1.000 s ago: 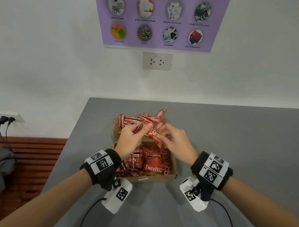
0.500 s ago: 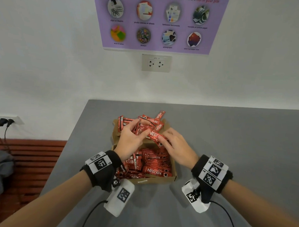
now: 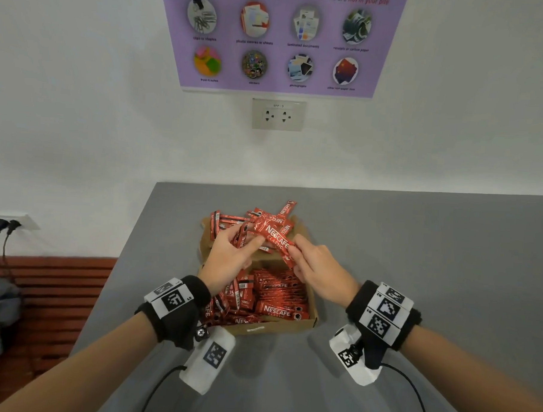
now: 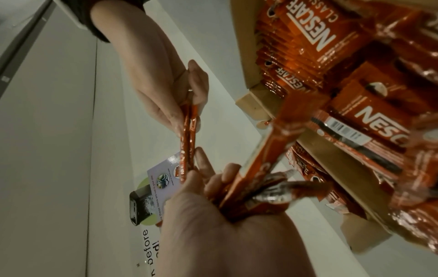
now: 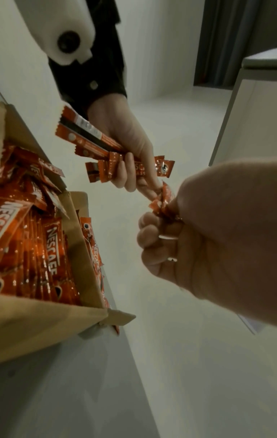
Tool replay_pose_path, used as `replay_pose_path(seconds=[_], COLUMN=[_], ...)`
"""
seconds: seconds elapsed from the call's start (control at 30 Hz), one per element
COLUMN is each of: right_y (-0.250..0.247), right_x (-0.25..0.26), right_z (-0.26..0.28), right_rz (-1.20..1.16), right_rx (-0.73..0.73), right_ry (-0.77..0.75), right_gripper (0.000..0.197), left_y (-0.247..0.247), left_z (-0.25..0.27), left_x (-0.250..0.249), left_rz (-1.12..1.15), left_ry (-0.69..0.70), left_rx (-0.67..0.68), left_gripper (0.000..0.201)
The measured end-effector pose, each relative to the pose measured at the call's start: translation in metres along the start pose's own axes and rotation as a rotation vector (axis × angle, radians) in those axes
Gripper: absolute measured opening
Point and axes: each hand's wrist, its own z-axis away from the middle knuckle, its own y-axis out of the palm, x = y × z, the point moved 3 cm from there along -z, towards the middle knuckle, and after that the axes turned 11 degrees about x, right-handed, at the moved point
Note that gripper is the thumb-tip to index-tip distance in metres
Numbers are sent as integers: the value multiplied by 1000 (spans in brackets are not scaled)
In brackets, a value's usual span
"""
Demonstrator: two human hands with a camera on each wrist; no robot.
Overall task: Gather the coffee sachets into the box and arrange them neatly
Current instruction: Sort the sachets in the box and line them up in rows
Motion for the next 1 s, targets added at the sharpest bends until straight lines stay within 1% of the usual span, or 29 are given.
replay_pose_path(seconds=[0.17, 0.27, 0.33, 0.4, 0.47, 0.53, 0.6, 0.63, 0.67, 0.73, 0.77, 0.8, 0.87, 0.93, 1.0], right_y=[0, 2, 1, -2, -5, -4, -3, -3, -2, 4, 9, 14, 19, 20, 22], right_x=[1, 3, 4, 3, 1, -3, -9, -13, -17, -19, -20, -19, -19, -18, -15], right_z=[0, 0, 0, 0, 2, 6, 11, 14, 17, 22, 24, 24, 24, 23, 20], right_rz=[33, 41, 39, 45, 60, 69, 74, 59, 39, 42, 88, 163, 305, 351, 431], right_rx=[21, 38, 31, -3, -17, 22, 78, 104, 132, 207, 254, 297, 357, 408, 463], right_ry=[11, 15, 1, 5, 37, 79, 140, 170, 194, 224, 232, 238, 259, 273, 247], right_gripper=[18, 15, 15, 16, 15, 16, 17, 16, 16, 16, 16, 15, 15, 16, 16], left_y=[0, -2, -3, -3, 1, 2, -6, -11, -14, -12, -9, -3, 4, 3, 0], left_z=[-2, -3, -4, -4, 0, 6, 9, 9, 9, 9, 10, 11, 12, 12, 9], left_x=[-4, -4, -4, -3, -5, -5, 2, 6, 10, 21, 27, 30, 32, 29, 26], left_rz=[54, 25, 11, -47, -115, -149, -243, -350, -519, -867, -945, -943, -877, -879, -884], left_ry=[22, 35, 50, 64, 72, 36, -9, -33, -55, -142, -188, -209, -227, -250, -244], left_rx=[0, -48, -89, -95, -18, 122, 201, 219, 249, 371, 445, 509, 575, 593, 588], left_gripper=[11, 25, 18, 11, 8, 3, 20, 20, 16, 7, 9, 13, 21, 31, 31])
